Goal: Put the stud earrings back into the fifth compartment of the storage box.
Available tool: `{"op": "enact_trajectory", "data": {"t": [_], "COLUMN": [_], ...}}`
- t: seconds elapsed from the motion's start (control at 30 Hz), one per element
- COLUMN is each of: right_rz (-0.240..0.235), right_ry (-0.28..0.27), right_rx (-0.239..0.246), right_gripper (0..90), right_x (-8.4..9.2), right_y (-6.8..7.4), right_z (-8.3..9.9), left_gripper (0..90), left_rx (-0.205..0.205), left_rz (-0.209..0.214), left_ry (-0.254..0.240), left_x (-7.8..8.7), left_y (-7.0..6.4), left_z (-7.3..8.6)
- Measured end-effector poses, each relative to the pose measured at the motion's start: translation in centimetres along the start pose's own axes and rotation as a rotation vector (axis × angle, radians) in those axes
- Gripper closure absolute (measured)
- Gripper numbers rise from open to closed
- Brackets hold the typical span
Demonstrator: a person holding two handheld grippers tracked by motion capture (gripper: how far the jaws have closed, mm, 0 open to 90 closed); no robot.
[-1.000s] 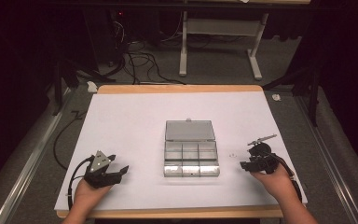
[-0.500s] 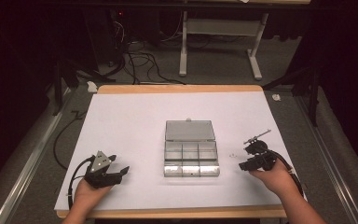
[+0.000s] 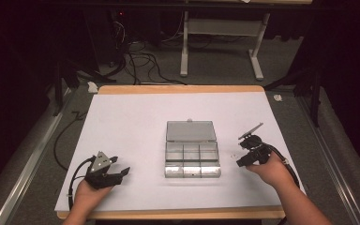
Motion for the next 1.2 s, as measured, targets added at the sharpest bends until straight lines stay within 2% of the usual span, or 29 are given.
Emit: {"op": "enact_trajectory", "data": {"t": [0.13, 0.2, 0.4, 0.43, 0.47, 0.53, 0.57, 0.6, 0.67, 0.93, 1.03, 1.1, 1.13, 1.2], "right_rz": [0.000, -0.004, -0.007, -0.004, -0.006, -0.008, -0.010, -0.010, -0.010, -0.019, -0.022, -0.021, -0.023, -0.024], "right_ry": [-0.001, 0.002, 0.019, 0.027, 0.022, 0.024, 0.031, 0.027, 0.028, 0.051, 0.059, 0.067, 0.062, 0.064], "right_rx": [-0.004, -0.007, -0.004, -0.024, -0.001, 0.001, -0.015, 0.002, 0.005, -0.018, -0.007, -0.020, -0.003, -0.006], "right_gripper": [60.6, 62.1, 64.8, 65.1, 65.4, 66.4, 67.0, 67.3, 68.2, 73.5, 74.7, 74.9, 74.9, 74.9], "right_x": [0.1, 0.0, -0.4, -0.5, -0.6, -0.7, -0.7, -0.8, -0.9, -1.3, -1.4, -1.4, -1.4, -1.5], "right_y": [-0.2, -0.3, -0.3, -0.2, -0.3, -0.3, -0.3, -0.4, -0.5, -0.9, -1.2, -1.2, -1.3, -1.3], "right_z": [-0.7, -1.1, -1.8, -1.9, -2.0, -2.2, -2.3, -2.4, -2.6, -3.1, -3.4, -3.6, -3.7, -3.8], "left_gripper": [32.8, 29.3, 29.3, 29.3, 29.4, 29.4, 29.4, 29.4, 29.5, 29.5, 29.5, 29.5, 29.5, 29.5], "left_rx": [-0.004, -0.016, -0.017, -0.017, -0.018, -0.019, -0.020, -0.021, -0.024, -0.036, -0.040, -0.043, -0.045, -0.042], "left_rz": [-0.006, -0.014, -0.008, -0.007, -0.007, -0.007, -0.006, -0.006, -0.005, -0.005, -0.007, -0.008, -0.009, -0.007], "left_ry": [0.000, 0.001, 0.006, 0.007, 0.007, 0.008, 0.006, 0.007, 0.009, 0.021, 0.020, 0.020, 0.022, 0.021], "left_x": [0.0, 0.0, -0.1, -0.1, -0.1, -0.1, -0.1, -0.1, -0.1, -0.2, -0.2, -0.2, -0.2, -0.2], "left_y": [0.0, -0.1, -0.1, -0.1, -0.1, -0.1, -0.2, -0.2, -0.2, -0.3, -0.3, -0.3, -0.3, -0.3], "left_z": [0.0, 0.0, 0.0, 0.0, 0.0, 0.1, 0.0, 0.1, 0.1, 0.1, 0.1, 0.1, 0.1, 0.1]}}
Point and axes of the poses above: each handheld gripper's, and its own axes: x roughly backward along the jaws, z roughly out of its underside, y roughly to its left, the point moved 8 cm from there along -x, roughly forward along the jaws, and after that the axes turned 9 degrees about x, right-handed, at the moved point
